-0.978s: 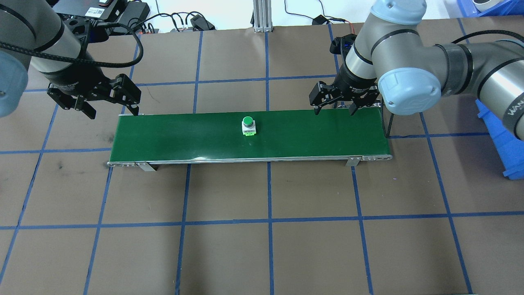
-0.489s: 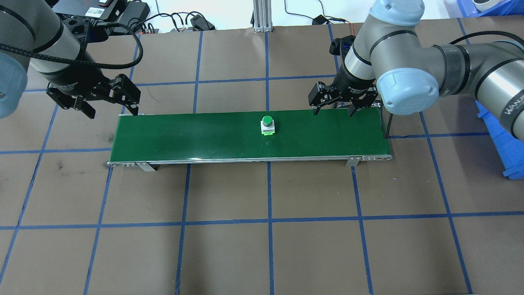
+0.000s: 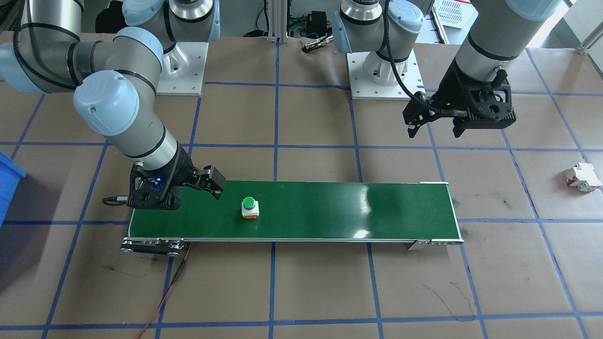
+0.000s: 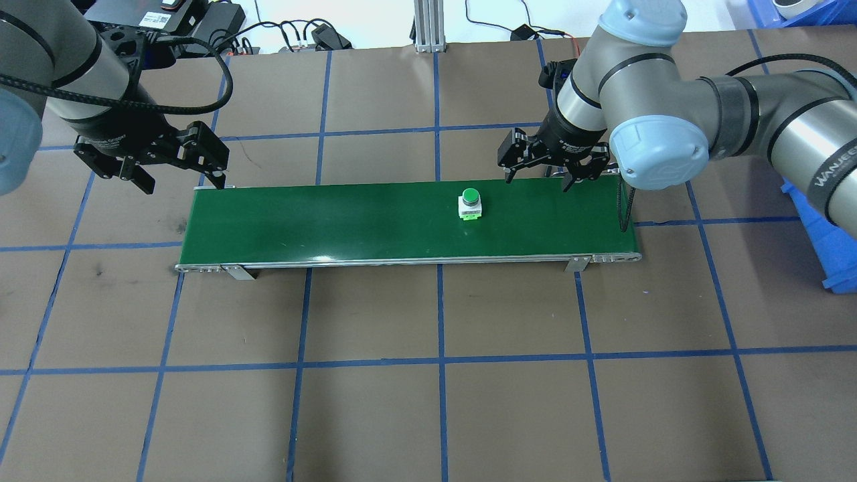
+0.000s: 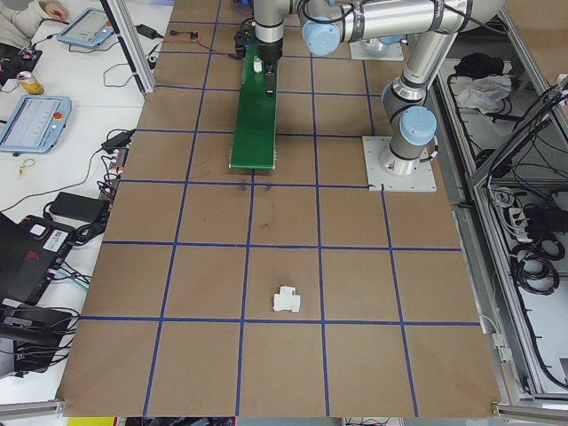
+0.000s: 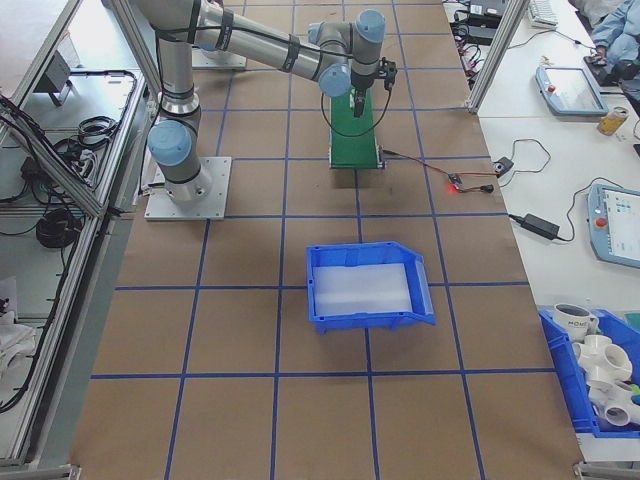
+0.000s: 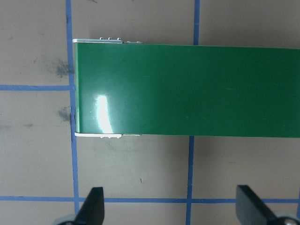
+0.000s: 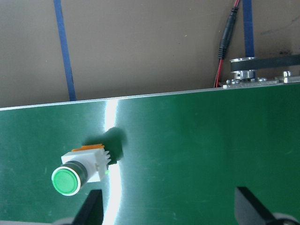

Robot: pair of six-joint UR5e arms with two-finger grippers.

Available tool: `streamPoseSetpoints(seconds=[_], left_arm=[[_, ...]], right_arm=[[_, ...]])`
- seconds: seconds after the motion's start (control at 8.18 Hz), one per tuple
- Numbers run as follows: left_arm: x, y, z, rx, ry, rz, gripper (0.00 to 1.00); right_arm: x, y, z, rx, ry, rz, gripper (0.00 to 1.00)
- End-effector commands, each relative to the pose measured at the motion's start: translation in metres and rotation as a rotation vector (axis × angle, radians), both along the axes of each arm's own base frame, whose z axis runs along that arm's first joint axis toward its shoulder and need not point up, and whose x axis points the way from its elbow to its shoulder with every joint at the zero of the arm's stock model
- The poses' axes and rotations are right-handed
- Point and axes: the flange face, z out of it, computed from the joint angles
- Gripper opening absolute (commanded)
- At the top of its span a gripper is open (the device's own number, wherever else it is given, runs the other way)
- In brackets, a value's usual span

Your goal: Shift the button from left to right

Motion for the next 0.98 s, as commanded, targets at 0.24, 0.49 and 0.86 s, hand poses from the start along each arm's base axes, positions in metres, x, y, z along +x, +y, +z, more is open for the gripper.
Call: streamPoseSetpoints(seconds=[0.24, 0.49, 0.86], left_arm=[[0.001, 0.000, 0.004, -0.007, -0.013, -0.002, 1.00], [0.001, 0.000, 0.004, -0.007, -0.013, -0.002, 1.00], [0.001, 0.002, 0.004, -0.007, -0.015, -0.002, 1.00]], right_arm=[[0.002, -0.005, -0.015, 0.016, -0.006, 0.007, 1.00], [-0.001, -0.006, -0.026, 0.030, 0.022, 0.013, 1.00], [-0.020, -0.013, -0.059, 0.082, 0.209, 0.030, 0.93]])
